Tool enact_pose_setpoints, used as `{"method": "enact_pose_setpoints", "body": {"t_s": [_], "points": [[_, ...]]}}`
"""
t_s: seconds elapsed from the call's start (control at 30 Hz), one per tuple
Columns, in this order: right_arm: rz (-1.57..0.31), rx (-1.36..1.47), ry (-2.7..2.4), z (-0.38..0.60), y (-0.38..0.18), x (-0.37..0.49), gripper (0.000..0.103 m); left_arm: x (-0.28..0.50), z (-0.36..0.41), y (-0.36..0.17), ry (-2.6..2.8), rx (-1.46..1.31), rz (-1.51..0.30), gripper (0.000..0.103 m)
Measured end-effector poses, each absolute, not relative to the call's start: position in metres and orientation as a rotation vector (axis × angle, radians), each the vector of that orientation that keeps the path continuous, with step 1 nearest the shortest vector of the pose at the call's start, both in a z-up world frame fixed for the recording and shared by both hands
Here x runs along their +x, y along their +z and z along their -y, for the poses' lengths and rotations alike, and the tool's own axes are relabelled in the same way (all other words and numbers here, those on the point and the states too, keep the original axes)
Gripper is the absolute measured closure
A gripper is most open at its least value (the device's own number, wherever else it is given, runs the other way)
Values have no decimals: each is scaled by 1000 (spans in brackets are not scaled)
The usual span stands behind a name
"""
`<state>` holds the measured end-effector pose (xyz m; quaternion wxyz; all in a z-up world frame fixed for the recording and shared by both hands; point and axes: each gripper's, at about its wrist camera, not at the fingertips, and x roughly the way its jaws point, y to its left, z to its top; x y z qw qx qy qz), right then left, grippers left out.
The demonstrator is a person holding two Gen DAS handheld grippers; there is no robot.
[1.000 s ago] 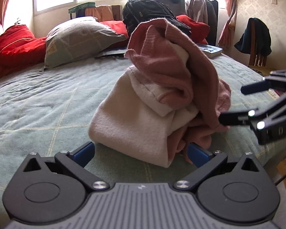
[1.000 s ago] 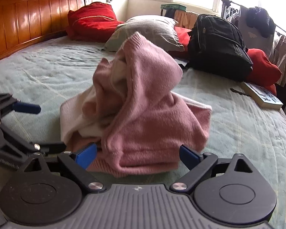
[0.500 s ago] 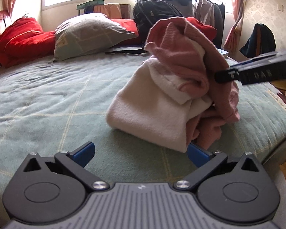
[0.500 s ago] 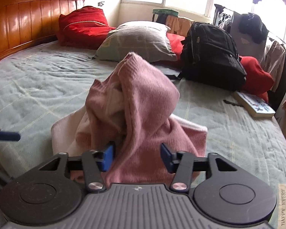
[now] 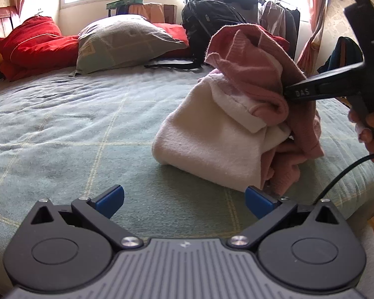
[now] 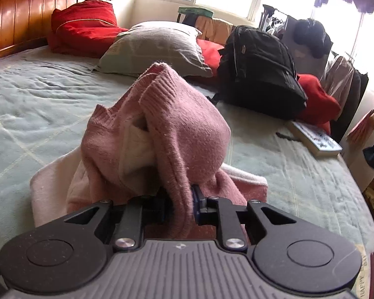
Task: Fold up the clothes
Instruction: 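Lift the pink knit with the right gripper while the left gripper closes on the cardigan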
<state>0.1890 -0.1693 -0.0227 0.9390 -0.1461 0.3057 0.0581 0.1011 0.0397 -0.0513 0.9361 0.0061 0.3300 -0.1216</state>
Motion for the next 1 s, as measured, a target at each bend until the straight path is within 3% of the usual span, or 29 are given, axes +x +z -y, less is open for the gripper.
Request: {"method": "enact_pose_setpoints", "body": {"t_s": [0.17,1.0], "points": [[-610,-310,129,173,-25,187,91,98,-45,-52,-265,-7,-651,1],[-634,-233,30,286,-22,160,92,96,8,-26,-310,89,-592,1]]}}
